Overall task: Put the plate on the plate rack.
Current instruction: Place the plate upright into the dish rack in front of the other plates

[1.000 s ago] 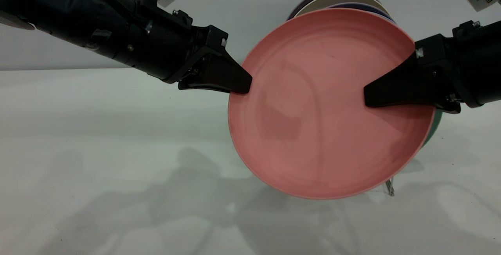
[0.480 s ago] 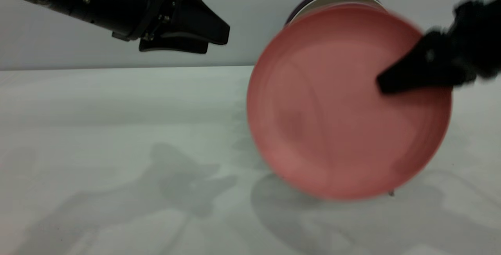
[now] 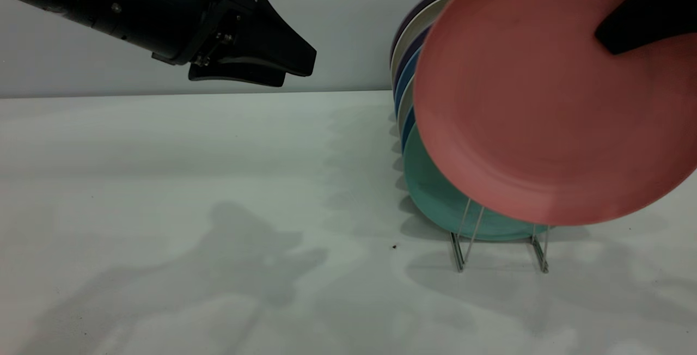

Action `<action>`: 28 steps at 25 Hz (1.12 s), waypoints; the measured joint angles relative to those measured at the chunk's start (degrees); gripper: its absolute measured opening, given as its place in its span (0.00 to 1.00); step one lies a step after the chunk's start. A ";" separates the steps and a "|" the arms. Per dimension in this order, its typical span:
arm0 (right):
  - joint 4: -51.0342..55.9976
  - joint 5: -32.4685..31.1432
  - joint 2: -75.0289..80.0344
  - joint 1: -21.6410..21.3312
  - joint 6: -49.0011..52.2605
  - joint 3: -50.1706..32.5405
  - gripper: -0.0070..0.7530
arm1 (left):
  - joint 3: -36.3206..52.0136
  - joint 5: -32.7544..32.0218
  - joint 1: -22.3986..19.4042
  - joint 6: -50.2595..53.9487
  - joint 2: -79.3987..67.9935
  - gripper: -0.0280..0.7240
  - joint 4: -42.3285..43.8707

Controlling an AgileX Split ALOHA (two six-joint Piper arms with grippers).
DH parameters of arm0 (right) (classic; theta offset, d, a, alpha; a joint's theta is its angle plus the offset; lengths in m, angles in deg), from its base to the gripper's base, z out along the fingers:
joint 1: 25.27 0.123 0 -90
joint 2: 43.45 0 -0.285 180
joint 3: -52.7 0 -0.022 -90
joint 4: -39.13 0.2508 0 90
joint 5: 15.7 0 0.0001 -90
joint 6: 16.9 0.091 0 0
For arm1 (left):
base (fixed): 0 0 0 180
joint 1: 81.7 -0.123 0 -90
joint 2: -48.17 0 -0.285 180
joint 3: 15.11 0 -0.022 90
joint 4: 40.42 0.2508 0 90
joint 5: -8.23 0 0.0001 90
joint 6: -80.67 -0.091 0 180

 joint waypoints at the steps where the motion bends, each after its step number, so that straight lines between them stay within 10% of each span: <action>1: -1.26 1.35 0.00 0.93 -0.28 0.00 0.16 | 0.00 0.00 0.00 0.00 0.00 0.67 0.06; 9: -12.76 10.45 0.00 7.41 -0.77 0.00 0.16 | 0.00 -0.06 0.00 0.00 0.00 0.67 0.06; 28: -16.11 15.67 2.75 7.89 -2.92 0.05 0.16 | 0.00 -0.06 0.00 -0.05 0.00 0.67 -0.48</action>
